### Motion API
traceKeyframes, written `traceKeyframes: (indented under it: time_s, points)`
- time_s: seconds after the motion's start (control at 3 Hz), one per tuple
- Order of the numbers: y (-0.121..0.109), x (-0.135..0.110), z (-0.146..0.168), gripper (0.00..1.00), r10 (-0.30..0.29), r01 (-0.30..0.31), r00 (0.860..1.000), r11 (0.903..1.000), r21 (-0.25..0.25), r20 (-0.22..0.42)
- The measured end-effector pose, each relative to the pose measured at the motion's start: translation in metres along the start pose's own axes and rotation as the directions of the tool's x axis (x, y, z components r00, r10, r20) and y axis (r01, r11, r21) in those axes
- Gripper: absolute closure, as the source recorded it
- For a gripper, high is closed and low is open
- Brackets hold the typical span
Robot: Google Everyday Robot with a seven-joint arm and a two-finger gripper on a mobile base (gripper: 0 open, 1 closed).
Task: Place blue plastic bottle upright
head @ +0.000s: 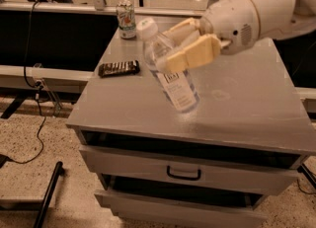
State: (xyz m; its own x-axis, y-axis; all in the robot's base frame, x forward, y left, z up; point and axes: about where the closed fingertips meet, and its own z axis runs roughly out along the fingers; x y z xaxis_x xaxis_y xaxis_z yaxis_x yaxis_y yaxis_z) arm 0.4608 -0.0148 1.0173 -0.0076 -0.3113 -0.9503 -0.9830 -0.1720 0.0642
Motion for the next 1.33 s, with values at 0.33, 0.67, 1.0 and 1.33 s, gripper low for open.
traceKeyframes:
  time_s: [0.33, 0.67, 1.0, 1.33]
  points:
    - [0.006, 0.018, 0.004, 0.98, 0.048, -0.048, 0.999, 0.9988, -0.008, 0.004]
    - [0.006, 0.02, 0.007, 0.75, 0.049, -0.049, 0.999, 0.9987, -0.017, 0.016]
    - [-0.005, 0.018, 0.008, 0.71, 0.01, -0.01, 0.994, 0.9999, -0.001, 0.104]
    - [-0.021, 0.007, 0.005, 0.95, -0.1, 0.09, 0.967, 0.9946, 0.053, 0.233]
